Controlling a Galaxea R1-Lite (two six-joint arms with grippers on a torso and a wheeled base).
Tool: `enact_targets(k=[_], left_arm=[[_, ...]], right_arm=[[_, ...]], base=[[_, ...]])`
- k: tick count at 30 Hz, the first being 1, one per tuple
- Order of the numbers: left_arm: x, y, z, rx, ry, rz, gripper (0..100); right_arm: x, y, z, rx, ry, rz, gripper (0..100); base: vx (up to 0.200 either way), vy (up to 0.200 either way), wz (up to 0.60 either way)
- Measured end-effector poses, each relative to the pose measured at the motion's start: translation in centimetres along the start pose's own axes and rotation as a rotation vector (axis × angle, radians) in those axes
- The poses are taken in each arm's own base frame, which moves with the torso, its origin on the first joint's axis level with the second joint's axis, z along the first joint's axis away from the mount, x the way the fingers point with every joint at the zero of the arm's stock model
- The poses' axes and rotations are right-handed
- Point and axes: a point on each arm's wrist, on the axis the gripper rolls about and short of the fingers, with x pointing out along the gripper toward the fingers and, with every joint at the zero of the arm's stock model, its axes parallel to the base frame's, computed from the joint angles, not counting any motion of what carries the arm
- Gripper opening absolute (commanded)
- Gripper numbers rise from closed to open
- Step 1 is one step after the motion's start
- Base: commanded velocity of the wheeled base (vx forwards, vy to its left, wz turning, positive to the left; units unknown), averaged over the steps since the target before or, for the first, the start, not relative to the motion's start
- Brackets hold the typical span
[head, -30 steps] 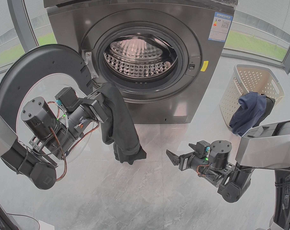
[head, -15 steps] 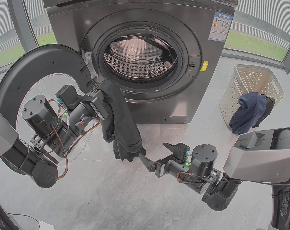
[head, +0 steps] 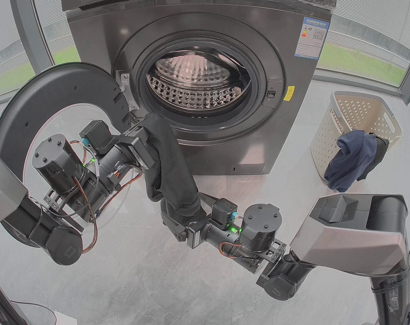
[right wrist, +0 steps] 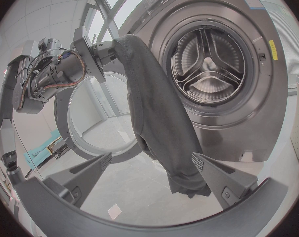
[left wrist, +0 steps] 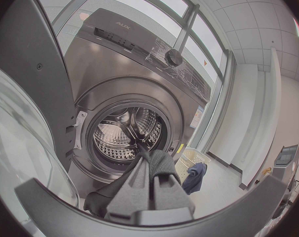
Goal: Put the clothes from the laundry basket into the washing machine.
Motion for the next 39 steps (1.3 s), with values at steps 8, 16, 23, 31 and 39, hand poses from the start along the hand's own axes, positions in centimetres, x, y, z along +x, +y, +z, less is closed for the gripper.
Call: enact_targets(k=[8, 16, 23, 31, 39], left_arm=[[0.0, -0.1, -0.1, -0.001, 0.003, -0.002, 0], [0.0, -0.1, -0.1, -0.003, 0.004, -0.004, 0], [0.0, -0.2, -0.1, -0.004, 0.002, -0.006, 0], [0.0, -0.1, -0.1, -0.004, 0.003, -0.005, 0], [0.0, 0.0, -0.2, -0.005, 0.005, -0.002, 0]], right_arm=[[1.9, 0.7, -0.9, -0.033, -0.009, 0.027, 100], [4.5, -1.0, -1.4, -0.046, -0.059, -0.007, 100], [6.5, -2.8, -1.4, -0.062, -0.103, -0.041, 100], [7.1, -3.6, -1.7, -0.067, -0.125, -0.06, 0], [5.9, -3.6, -1.3, -0.06, -0.102, -0.066, 0]], base=[[0.0, 0.0, 0.0], [0.0, 0.0, 0.0], [0.0, 0.0, 0.0], [0.0, 0.0, 0.0], [0.0, 0.0, 0.0]])
